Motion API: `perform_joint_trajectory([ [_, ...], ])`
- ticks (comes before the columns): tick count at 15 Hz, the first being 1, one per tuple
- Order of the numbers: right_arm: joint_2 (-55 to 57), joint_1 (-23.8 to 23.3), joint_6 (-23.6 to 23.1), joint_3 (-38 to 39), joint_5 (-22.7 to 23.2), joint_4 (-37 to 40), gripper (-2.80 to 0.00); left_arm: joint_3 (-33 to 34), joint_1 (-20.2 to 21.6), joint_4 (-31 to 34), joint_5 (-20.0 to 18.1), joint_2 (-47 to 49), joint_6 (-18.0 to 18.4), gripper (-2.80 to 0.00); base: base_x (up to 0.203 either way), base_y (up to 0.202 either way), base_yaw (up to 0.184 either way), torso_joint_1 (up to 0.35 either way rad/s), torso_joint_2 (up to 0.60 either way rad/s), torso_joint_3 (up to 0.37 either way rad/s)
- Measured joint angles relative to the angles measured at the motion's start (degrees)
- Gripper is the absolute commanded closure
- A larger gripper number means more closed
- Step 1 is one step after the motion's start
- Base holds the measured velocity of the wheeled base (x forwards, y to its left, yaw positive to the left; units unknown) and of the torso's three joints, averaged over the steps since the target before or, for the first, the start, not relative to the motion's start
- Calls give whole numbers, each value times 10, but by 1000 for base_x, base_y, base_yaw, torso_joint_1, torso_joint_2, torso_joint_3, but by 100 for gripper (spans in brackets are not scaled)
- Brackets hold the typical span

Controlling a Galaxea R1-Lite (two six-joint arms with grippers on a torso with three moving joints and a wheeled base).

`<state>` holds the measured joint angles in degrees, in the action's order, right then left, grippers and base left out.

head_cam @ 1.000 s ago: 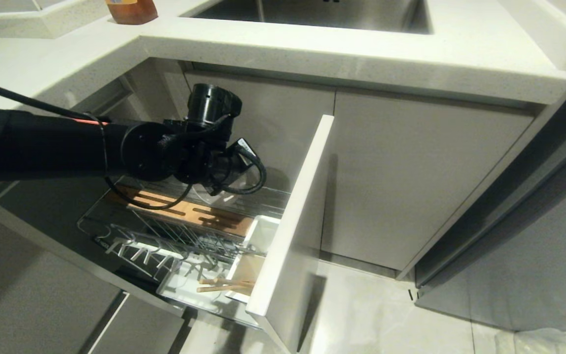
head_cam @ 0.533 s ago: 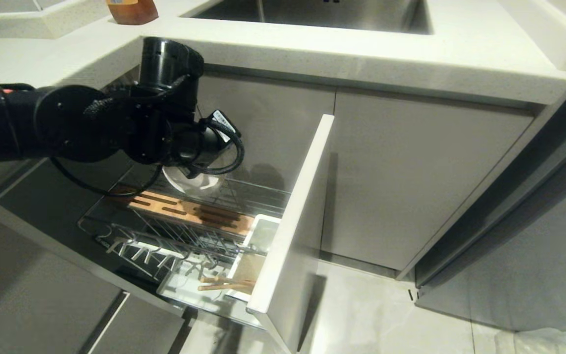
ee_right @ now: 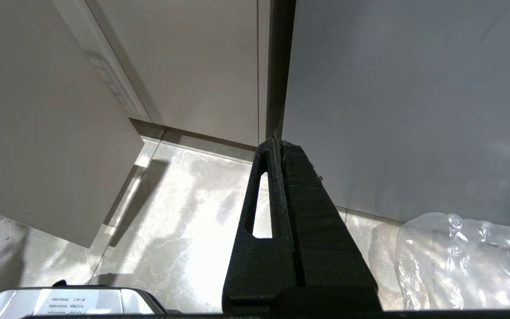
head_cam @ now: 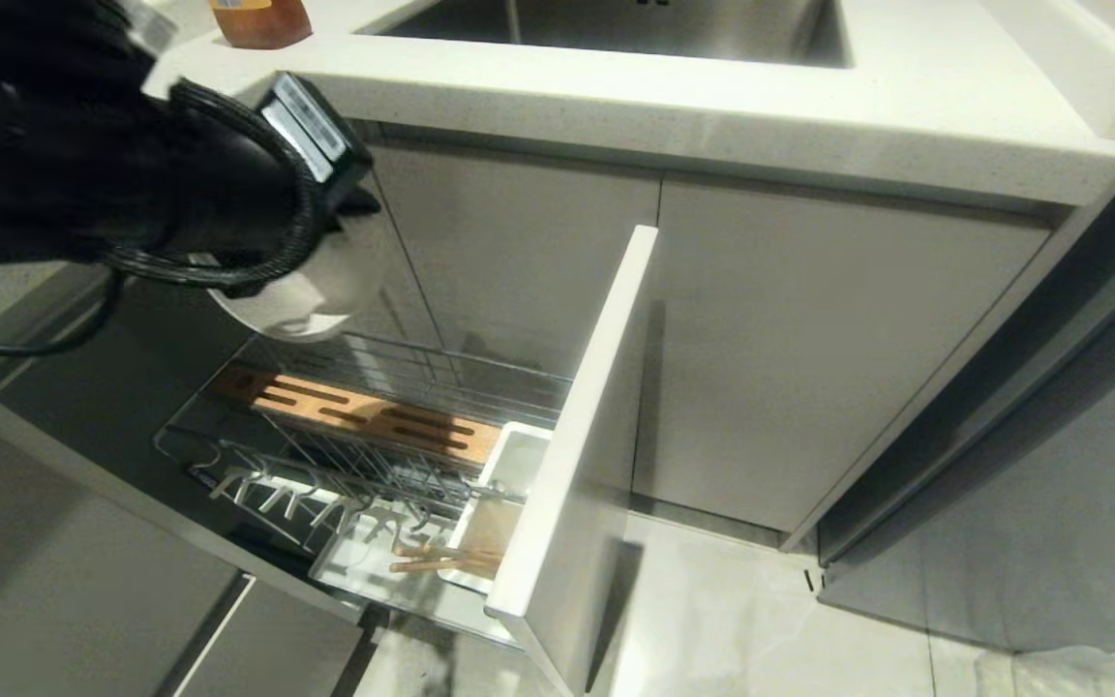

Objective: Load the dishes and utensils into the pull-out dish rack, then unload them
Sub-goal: Take the bowl out of the cupboard

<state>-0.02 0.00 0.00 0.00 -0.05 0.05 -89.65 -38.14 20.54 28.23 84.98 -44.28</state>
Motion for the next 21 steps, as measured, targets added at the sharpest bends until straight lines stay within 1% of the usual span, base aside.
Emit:
perform_joint_trajectory([
  [2, 0, 0, 0, 0, 0, 0, 0, -5, -11, 4, 17, -50, 62, 0, 0, 0, 0, 0, 0, 0],
  [3, 0, 0, 0, 0, 0, 0, 0, -16, -9, 4, 35, -73, 105, 0, 0, 0, 0, 0, 0, 0],
  [5, 0, 0, 0, 0, 0, 0, 0, -41, 15, 4, 68, -108, 185, 0, 0, 0, 0, 0, 0, 0],
  [6, 0, 0, 0, 0, 0, 0, 0, -53, 37, 5, 74, -122, 217, 0, 0, 0, 0, 0, 0, 0],
  [8, 0, 0, 0, 0, 0, 0, 0, -76, 104, 6, 72, -143, 260, 0, 0, 0, 0, 0, 0, 0],
  [9, 0, 0, 0, 0, 0, 0, 0, -88, 143, 7, 67, -151, 279, 0, 0, 0, 0, 0, 0, 0],
  [11, 0, 0, 0, 0, 0, 0, 0, -111, 239, 19, 51, -163, 306, 0, 0, 0, 0, 0, 0, 0],
  [13, 0, 0, 0, 0, 0, 0, 0, -135, 353, 50, 20, -169, 322, 0, 0, 0, 0, 0, 0, 0],
  [14, 0, 0, 0, 0, 0, 0, 0, -148, 411, 71, -4, -170, 328, 0, 0, 0, 0, 0, 0, 0],
  [16, 0, 0, 0, 0, 0, 0, 0, -182, 528, 133, -73, -165, 340, 0, 0, 0, 0, 0, 0, 0],
  [17, 0, 0, 0, 0, 0, 0, 0, -196, 579, 168, -109, -159, 348, 0, 0, 0, 0, 0, 0, 0],
  [19, 0, 0, 0, 0, 0, 0, 0, -213, 651, 222, -167, -136, 380, 0, 0, 0, 0, 0, 0, 0],
  [20, 0, 0, 0, 0, 0, 0, 0, -218, 675, 237, -183, -119, 396, 0, 0, 0, 0, 0, 0, 0],
  [21, 0, 0, 0, 0, 0, 0, 0, -220, 690, 242, -192, -103, 405, 0, 0, 0, 0, 0, 0, 0],
])
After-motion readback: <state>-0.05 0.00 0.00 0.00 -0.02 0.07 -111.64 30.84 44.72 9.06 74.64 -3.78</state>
